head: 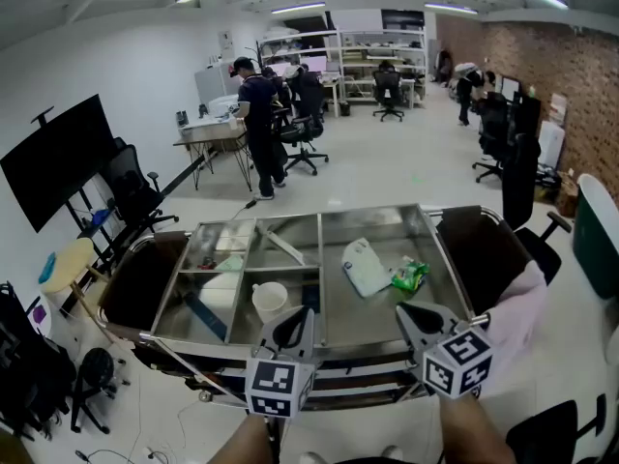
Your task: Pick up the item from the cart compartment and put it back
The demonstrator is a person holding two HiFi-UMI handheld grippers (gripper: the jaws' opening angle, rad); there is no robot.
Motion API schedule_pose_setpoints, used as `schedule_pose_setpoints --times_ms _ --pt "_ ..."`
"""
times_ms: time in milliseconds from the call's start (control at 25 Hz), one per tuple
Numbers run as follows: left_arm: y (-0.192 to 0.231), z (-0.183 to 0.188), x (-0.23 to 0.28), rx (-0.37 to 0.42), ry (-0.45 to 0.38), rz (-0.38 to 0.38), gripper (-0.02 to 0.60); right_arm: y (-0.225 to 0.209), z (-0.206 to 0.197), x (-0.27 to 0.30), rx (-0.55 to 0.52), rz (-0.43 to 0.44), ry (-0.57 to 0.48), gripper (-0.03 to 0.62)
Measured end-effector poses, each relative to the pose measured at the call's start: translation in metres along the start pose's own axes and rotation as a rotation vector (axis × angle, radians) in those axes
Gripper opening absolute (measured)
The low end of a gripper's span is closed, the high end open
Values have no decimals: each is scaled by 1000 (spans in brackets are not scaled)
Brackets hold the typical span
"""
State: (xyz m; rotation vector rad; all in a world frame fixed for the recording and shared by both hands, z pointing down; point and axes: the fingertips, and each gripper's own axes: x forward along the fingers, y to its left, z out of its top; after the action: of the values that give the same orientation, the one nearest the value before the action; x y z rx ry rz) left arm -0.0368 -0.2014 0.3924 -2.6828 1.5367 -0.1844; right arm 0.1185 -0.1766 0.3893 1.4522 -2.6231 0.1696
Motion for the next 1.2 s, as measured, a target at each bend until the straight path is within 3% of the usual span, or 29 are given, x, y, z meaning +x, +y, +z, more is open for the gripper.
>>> schedule_pose_setpoints --times_ms 1200 --pt "-9 -10 -11 9 20 -2 0 8 -11 -4 2 39 21 8"
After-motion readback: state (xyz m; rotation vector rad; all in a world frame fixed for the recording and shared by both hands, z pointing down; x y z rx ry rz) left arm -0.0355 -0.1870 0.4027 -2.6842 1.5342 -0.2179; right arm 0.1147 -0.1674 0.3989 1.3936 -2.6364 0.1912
